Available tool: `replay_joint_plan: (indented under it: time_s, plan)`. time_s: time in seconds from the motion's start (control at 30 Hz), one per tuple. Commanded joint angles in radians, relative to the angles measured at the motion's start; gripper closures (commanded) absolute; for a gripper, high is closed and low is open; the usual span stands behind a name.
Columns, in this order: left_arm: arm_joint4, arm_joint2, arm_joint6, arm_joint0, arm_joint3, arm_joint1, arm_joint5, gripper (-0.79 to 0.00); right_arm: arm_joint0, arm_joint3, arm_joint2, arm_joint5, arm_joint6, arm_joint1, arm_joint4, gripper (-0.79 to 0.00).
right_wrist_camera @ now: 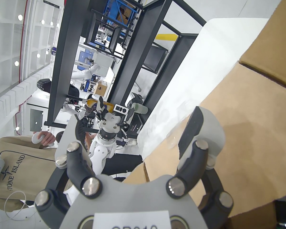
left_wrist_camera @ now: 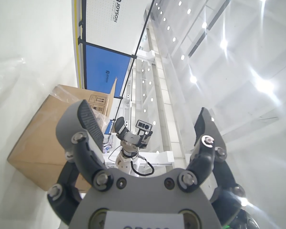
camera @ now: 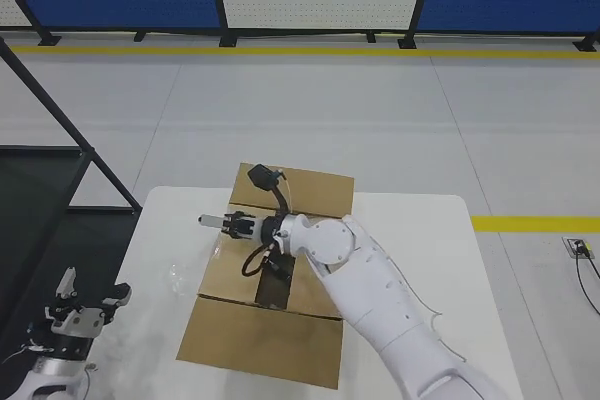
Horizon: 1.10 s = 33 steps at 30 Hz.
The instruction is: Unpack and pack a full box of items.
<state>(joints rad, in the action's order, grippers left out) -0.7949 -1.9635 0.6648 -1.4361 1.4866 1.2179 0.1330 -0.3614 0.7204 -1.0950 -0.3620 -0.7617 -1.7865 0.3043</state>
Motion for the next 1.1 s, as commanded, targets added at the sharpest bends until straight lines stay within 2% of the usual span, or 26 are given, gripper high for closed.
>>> replay_joint_plan:
  time_s: [0.0,0.23,0.4,0.63,0.77,0.93,1.07]
  plan:
    - [0.001,-0.005,0.058,-0.006,0.002,-0.005,-0.025,-0.785,-0.059,0.111,-0.031,0.006,-0.039,0.024,0.031,-0.785]
    - [0.210,0.030,0.251,-0.008,0.043,-0.033,-0.107,-0.785,-0.270,0.461,-0.189,0.058,-0.134,0.096,0.073,-0.785]
    - [0.317,0.066,0.369,-0.011,0.083,-0.049,-0.134,-0.785,-0.376,0.616,-0.270,0.116,-0.101,0.123,0.103,-0.785]
    - [0.415,0.092,0.458,-0.025,0.150,-0.067,-0.154,-0.785,-0.376,0.616,-0.270,0.116,-0.101,0.123,0.103,-0.785]
    - [0.414,0.120,0.469,-0.033,0.189,-0.070,-0.152,-0.785,-0.388,0.608,-0.283,0.120,-0.064,0.126,0.073,-0.785]
    - [0.380,0.147,0.470,-0.040,0.215,-0.072,-0.152,-0.785,-0.366,0.544,-0.358,0.061,-0.073,0.146,-0.013,-0.785]
    - [0.349,0.156,0.473,-0.047,0.234,-0.075,-0.156,-0.785,-0.357,0.514,-0.391,0.069,-0.058,0.155,-0.028,-0.785]
